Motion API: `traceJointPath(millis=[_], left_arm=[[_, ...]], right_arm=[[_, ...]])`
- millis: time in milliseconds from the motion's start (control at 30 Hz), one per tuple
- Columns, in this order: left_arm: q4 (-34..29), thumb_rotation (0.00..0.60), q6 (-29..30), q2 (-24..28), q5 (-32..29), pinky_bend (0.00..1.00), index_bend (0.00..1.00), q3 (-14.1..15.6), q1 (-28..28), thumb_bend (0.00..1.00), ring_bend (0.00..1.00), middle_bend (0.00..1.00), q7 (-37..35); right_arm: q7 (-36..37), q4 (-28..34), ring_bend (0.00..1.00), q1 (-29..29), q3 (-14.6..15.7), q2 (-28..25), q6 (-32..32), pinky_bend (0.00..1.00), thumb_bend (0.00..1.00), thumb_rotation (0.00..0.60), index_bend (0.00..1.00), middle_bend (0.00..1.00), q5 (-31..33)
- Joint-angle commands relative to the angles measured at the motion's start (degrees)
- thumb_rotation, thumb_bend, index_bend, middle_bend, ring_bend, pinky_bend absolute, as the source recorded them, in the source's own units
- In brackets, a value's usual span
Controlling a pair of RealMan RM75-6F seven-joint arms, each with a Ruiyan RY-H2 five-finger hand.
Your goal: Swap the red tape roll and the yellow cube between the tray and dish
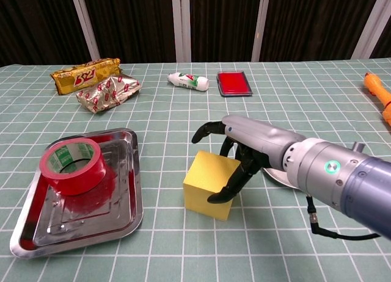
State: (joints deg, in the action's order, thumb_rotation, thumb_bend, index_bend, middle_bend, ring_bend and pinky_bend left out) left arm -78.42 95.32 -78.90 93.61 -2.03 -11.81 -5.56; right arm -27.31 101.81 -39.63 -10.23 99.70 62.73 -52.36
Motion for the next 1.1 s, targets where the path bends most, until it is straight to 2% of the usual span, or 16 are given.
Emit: traceJointPath(millis=[33,133,267,633,833,1100], left_arm=[[0.0,0.6,-0.1,0.0,0.0,0.05,0.16,-0.1,0.1,0.08,0.0,0.0,0.0],[0.0,0.6,-0.3,0.0,-0.2,0.05,0.16,-0.3,0.1,0.08,0.0,0.0,-0.4],[0.0,0.6,-0.3,0.2,-0.6,0.05,0.16,-0.7,0.3,0.08,0.0,0.0,-0.9],[0.0,0.6,-0.8,-0.1,0.1,0.05,0.17,-0.7,0.3,0.08,0.0,0.0,-0.4],[-0.2,0.6,-1.5,-0.7,0.3,0.05,0.17,-0.6,0.2,0.08,0.0,0.0,0.4],[-0.1,0.6,-1.2,-1.1,0.0,0.05,0.17,-1.2,0.4,0.08,0.0,0.0,1.2]], right_arm=[[0.8,-0.6,0.44,0.3,0.2,0.4,0.7,0.53,0.23,0.6,0.29,0.22,-1.5],[1.0,-1.3,0.47,0.6,0.3,0.6,1.9,0.55,0.25,0.6,0.29,0.24,-3.3],[3.1,0.2,0.48,1.5,-0.7,-1.8,2.3,0.55,0.26,0.6,0.29,0.24,-3.6],[9.1,4.3,0.48,5.9,-2.6,-15.6,3.9,0.55,0.26,0.6,0.29,0.24,-5.2],[16.0,1.9,0.48,7.9,-1.4,-20.2,0.0,0.55,0.26,0.6,0.29,0.24,-6.0],[22.3,-4.2,0.48,8.7,0.2,-19.5,-2.6,0.55,0.26,0.6,0.29,0.24,-10.0]])
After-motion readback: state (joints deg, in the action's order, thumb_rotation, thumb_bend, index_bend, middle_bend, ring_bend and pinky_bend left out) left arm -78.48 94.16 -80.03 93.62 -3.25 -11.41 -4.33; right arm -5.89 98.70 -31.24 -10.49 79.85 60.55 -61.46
